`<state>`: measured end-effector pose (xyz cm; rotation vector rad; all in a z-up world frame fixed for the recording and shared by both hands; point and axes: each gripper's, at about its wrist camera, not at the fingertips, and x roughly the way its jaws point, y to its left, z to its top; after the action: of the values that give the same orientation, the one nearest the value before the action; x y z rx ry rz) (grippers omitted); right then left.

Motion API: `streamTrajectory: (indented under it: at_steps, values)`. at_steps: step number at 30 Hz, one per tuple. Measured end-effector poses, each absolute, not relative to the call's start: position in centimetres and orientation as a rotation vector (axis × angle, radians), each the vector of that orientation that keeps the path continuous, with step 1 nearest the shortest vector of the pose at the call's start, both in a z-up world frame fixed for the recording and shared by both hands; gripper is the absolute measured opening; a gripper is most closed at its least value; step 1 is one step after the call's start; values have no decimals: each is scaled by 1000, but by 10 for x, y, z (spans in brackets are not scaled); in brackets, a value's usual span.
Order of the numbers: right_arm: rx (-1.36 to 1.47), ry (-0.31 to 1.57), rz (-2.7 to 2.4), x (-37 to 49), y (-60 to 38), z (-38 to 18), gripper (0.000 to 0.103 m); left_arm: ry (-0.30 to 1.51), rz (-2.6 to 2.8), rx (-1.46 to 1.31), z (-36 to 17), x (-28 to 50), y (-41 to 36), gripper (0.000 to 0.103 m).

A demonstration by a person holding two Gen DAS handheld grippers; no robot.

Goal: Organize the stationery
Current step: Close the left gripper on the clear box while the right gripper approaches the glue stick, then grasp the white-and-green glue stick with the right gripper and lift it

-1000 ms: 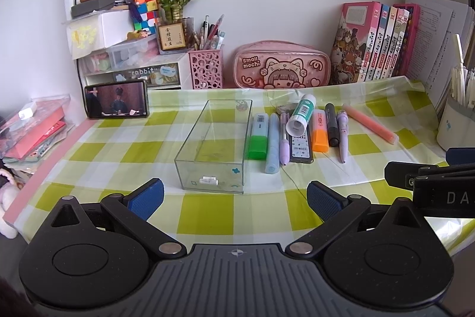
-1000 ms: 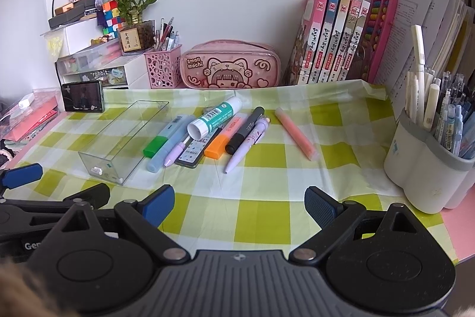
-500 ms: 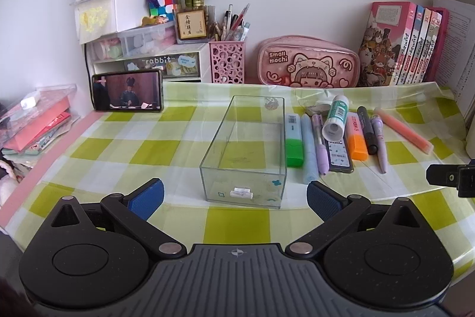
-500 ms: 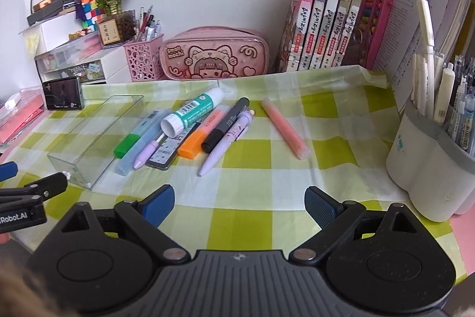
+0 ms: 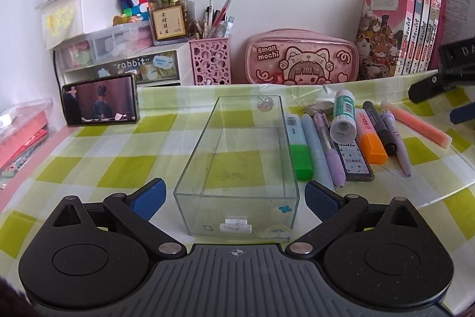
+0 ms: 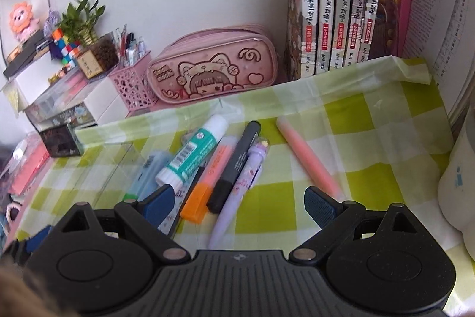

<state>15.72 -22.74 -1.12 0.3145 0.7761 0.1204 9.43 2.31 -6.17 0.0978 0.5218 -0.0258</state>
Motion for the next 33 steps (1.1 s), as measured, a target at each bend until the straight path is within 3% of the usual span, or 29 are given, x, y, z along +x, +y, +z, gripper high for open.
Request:
streamTrajectory:
  at_steps: [3, 8, 12, 18, 24, 33]
  values:
    - [310, 771, 72, 173, -234, -8, 81, 513, -43, 99, -63, 98, 22, 77]
    - [290, 804, 65, 191, -234, -10, 68, 515, -43, 74, -63, 98, 25, 75]
    - [258, 827, 99, 200, -228, -11, 50, 531, -17, 27, -60, 91, 32, 73]
    - [203, 880, 103, 212, -220, -15, 46, 516, 13, 8, -61, 85, 34, 73]
    - [212, 879, 174, 218, -199, -10, 34, 511, -13, -20, -62, 85, 40, 73]
    - [281, 916, 247, 229, -167, -6, 34, 513, -31, -28, -69, 86, 44, 73]
